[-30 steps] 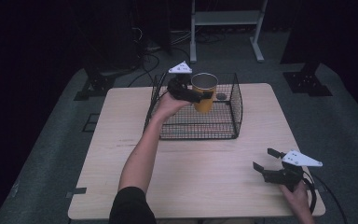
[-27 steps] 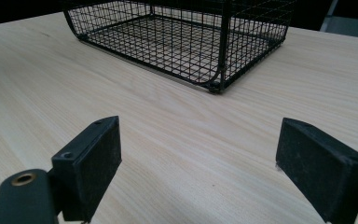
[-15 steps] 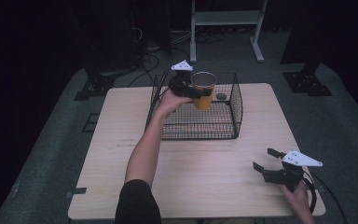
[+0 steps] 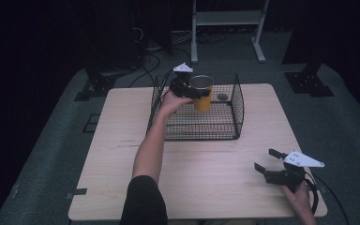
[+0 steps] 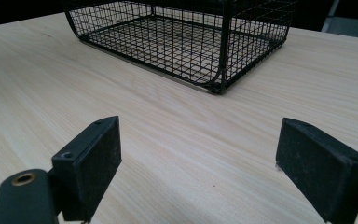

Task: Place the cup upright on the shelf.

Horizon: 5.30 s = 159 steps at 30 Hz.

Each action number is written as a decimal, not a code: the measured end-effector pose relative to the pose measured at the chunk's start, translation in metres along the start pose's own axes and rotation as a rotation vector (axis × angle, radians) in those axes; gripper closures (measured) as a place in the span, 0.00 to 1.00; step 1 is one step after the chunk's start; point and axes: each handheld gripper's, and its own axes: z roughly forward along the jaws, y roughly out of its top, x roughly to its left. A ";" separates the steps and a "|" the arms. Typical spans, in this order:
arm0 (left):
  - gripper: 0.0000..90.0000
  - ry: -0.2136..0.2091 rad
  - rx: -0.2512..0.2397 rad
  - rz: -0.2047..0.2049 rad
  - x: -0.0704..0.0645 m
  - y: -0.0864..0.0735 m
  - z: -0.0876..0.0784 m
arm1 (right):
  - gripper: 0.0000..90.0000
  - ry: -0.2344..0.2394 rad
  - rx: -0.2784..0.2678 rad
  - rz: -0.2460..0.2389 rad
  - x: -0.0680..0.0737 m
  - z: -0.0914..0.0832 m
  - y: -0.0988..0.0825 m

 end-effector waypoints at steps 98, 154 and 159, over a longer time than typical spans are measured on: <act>0.03 0.049 0.061 0.094 -0.015 -0.010 -0.005 | 0.15 0.006 -0.006 0.003 0.000 0.000 0.000; 0.03 0.016 -0.055 0.117 -0.060 -0.050 -0.083 | 0.15 -0.009 -0.002 0.003 0.000 0.000 0.000; 0.03 0.018 -0.049 0.113 -0.061 -0.055 -0.088 | 0.15 -0.011 -0.002 0.003 0.000 0.000 0.000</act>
